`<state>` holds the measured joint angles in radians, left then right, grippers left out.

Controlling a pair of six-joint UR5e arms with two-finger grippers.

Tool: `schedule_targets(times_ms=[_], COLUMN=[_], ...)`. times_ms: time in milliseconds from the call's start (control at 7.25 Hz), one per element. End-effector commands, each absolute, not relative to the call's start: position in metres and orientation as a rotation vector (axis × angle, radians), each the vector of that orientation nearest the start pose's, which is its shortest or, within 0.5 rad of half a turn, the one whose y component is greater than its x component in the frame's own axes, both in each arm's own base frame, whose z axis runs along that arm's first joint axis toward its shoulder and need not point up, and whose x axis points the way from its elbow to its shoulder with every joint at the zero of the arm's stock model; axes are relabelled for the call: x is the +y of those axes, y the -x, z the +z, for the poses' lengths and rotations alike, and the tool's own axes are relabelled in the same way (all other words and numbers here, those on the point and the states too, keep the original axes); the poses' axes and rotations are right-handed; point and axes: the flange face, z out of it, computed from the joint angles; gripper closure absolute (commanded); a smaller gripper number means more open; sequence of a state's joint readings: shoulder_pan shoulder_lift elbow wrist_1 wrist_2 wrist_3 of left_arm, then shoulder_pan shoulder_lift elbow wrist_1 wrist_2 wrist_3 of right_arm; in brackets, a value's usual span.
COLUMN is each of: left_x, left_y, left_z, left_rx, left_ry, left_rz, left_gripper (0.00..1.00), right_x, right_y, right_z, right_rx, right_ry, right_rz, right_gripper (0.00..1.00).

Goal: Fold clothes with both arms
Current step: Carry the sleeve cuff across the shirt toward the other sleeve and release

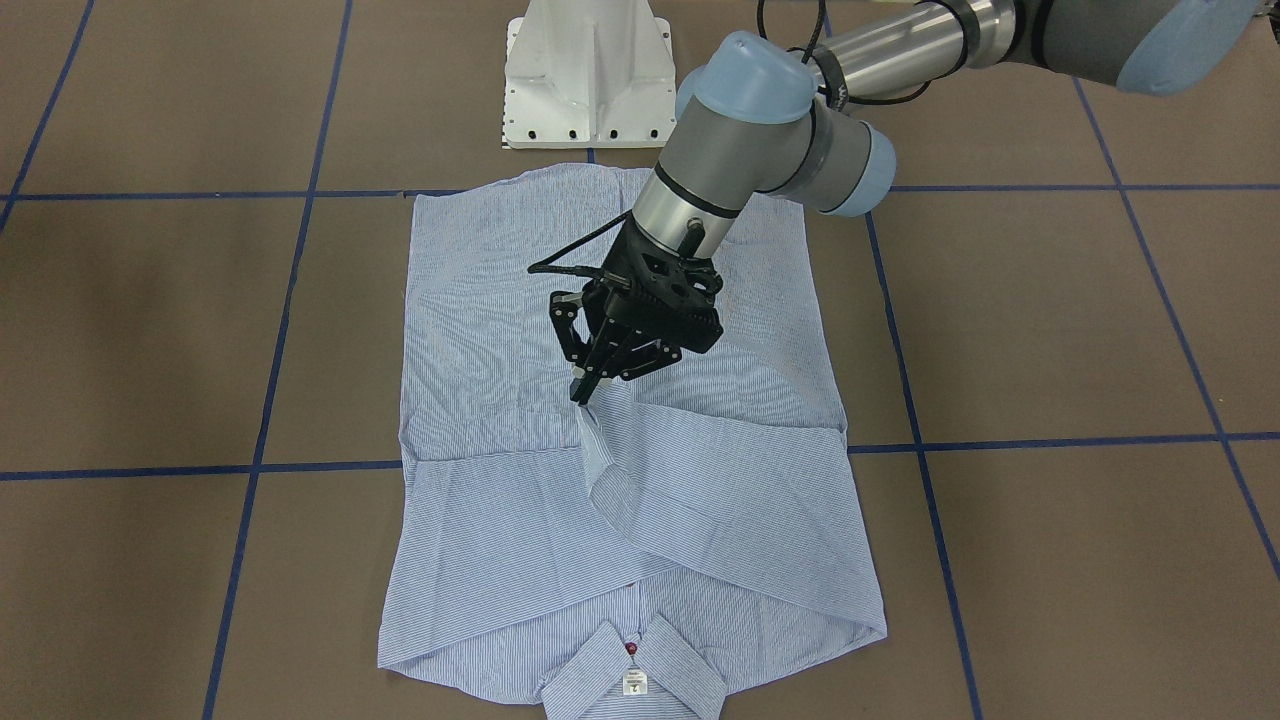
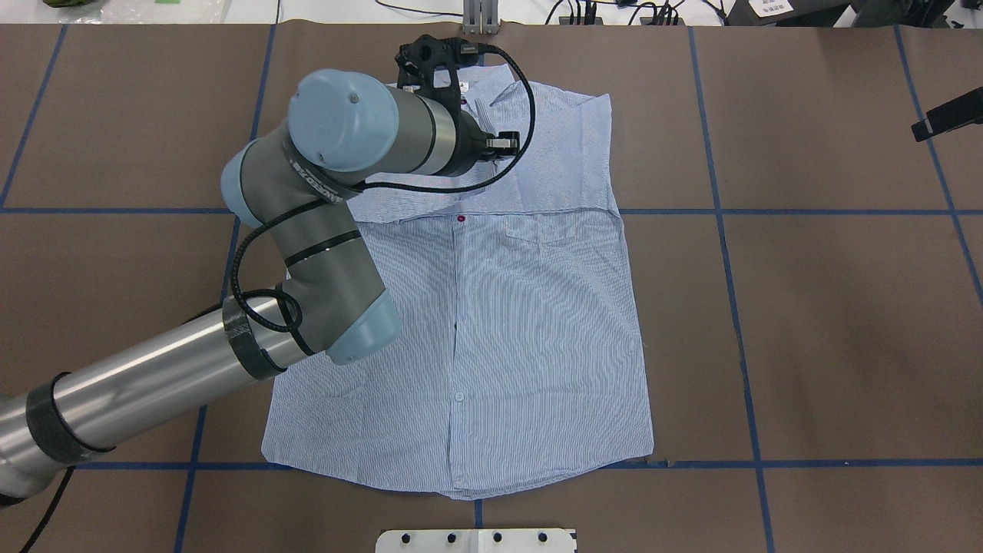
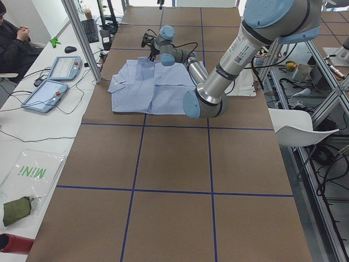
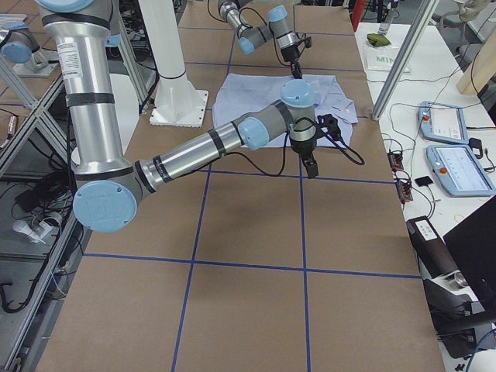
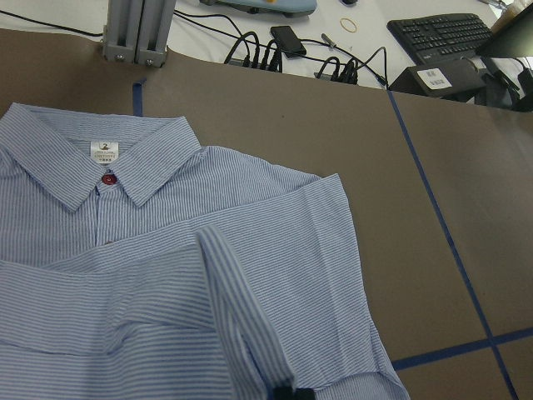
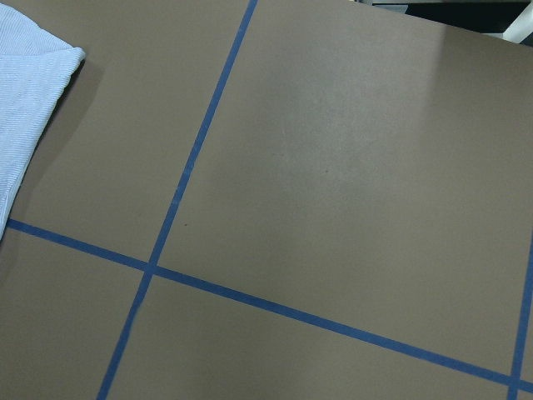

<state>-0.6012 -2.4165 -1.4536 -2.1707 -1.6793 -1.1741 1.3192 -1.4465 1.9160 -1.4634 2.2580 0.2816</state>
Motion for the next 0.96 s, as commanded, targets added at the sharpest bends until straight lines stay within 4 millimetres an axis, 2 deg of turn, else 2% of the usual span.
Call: schedule_targets(times_ms=[0, 138, 276, 551, 689, 827], left_x=[-0.472, -0.446, -0.439, -0.432, -0.418, -0.399], left_y=[-0.577, -0.601, -0.601, -0.586, -0.566, -0.533], left_z=[0.102, 0.105, 0.098, 0.095, 0.095, 0.099], left_rx=[1.205, 1.188, 1.239, 1.228, 1.147, 1.106], left_ry=[-0.565, -0.587, -0.539, -0.555, -0.537, -0.505], left_rz=[-0.083, -0.102, -0.173, -0.143, -0.047, 0.039], left_gripper=[0.43, 0.0, 0.0, 0.0, 0.0, 0.0], right_x=[-0.529, -0.529, -0.528, -0.528, -0.524, -0.514], right_y=[0.064, 0.064, 0.064, 0.065, 0.074, 0.097], right_z=[0.417, 0.417, 0.416, 0.405, 0.392, 0.376], right_rx=[-0.79, -0.79, -0.791, -0.807, -0.838, -0.902], right_ry=[-0.358, -0.357, -0.358, -0.355, -0.367, -0.378], right_rz=[-0.169, -0.171, -0.17, -0.123, -0.086, -0.039], right_gripper=[0.0, 0.0, 0.0, 0.0, 0.0, 0.0])
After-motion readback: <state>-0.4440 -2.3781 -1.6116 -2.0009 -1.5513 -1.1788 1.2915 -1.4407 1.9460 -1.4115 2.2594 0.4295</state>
